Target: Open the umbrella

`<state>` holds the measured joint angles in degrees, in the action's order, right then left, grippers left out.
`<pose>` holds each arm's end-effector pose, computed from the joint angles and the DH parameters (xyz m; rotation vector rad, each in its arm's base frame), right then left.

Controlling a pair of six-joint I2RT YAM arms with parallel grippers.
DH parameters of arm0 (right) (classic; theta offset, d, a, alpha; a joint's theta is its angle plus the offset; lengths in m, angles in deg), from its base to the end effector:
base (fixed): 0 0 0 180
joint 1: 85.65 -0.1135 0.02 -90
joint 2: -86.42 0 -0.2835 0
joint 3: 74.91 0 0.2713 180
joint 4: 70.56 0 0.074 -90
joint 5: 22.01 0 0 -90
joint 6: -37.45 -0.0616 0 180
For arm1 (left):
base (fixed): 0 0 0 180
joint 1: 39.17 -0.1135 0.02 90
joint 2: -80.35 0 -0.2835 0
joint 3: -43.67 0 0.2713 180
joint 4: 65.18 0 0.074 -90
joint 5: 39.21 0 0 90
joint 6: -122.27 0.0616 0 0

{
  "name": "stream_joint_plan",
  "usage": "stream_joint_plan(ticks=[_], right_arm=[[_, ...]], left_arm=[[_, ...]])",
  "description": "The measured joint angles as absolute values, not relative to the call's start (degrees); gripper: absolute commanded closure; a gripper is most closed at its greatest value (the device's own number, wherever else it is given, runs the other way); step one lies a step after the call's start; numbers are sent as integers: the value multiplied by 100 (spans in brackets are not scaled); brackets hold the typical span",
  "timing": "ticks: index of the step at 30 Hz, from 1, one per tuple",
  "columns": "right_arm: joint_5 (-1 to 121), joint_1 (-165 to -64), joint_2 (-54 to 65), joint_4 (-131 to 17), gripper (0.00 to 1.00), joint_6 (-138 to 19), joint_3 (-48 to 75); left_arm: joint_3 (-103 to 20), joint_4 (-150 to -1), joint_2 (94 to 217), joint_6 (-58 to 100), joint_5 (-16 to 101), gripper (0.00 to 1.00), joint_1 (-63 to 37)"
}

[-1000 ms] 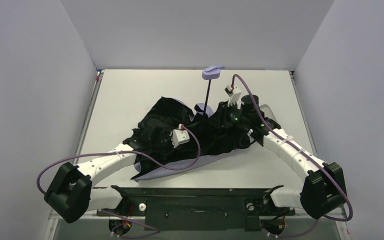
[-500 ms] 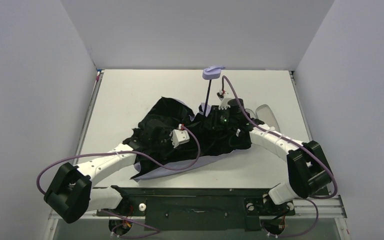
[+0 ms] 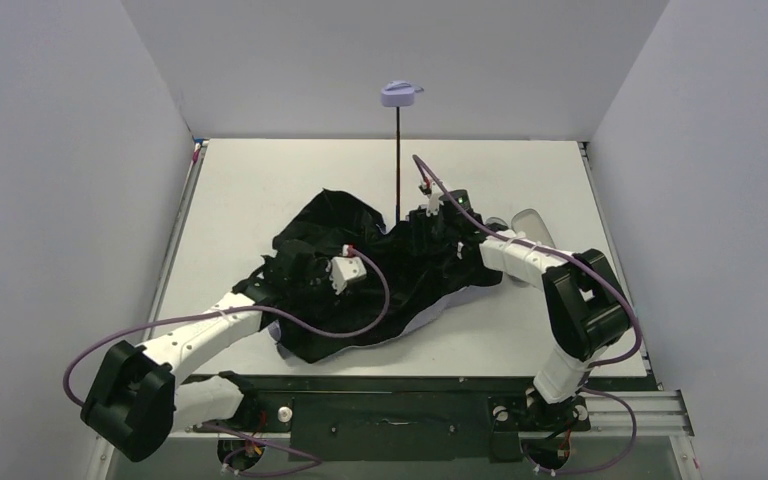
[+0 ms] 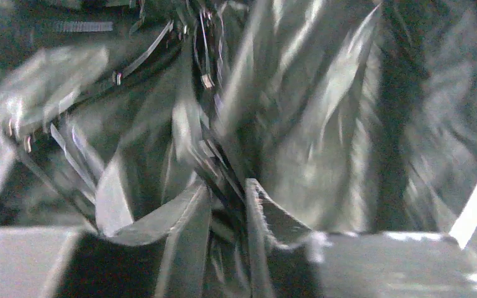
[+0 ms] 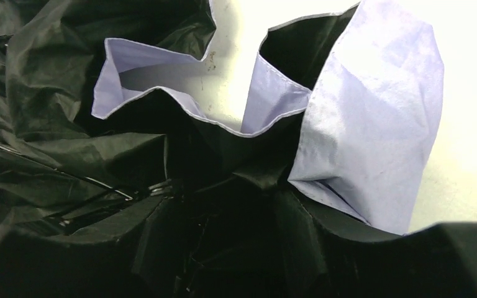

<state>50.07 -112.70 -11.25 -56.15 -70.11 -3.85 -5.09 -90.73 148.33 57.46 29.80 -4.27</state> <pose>0.3480 0.1990 0.1859 -0.3637 2.3348 0.7513 0.2033 -0.1687 0.1944 1.3262 1.9327 -0.5138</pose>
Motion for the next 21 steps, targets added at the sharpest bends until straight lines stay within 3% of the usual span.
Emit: stream_joint_plan(ticks=[3, 7, 14, 21], right_arm=[[5136, -11361, -1125, -5589, 51, -6775, -335], [5239, -11460, -1125, -5565, 49, -6506, -331], [5311, -11532, -1120, -5563, 48, -6325, -331], [5403, -11532, -1123, -5554, 47, -6332, -322]], left_arm=[[-389, -9195, 14604, 5335, 2462, 36, -1120], [-358, -8723, 14062, 4246, 1992, 29, -2058], [-708, -7243, 14049, 2190, 1983, 35, -2119], [-983, -6074, 15485, 1044, 2842, 45, -1419]])
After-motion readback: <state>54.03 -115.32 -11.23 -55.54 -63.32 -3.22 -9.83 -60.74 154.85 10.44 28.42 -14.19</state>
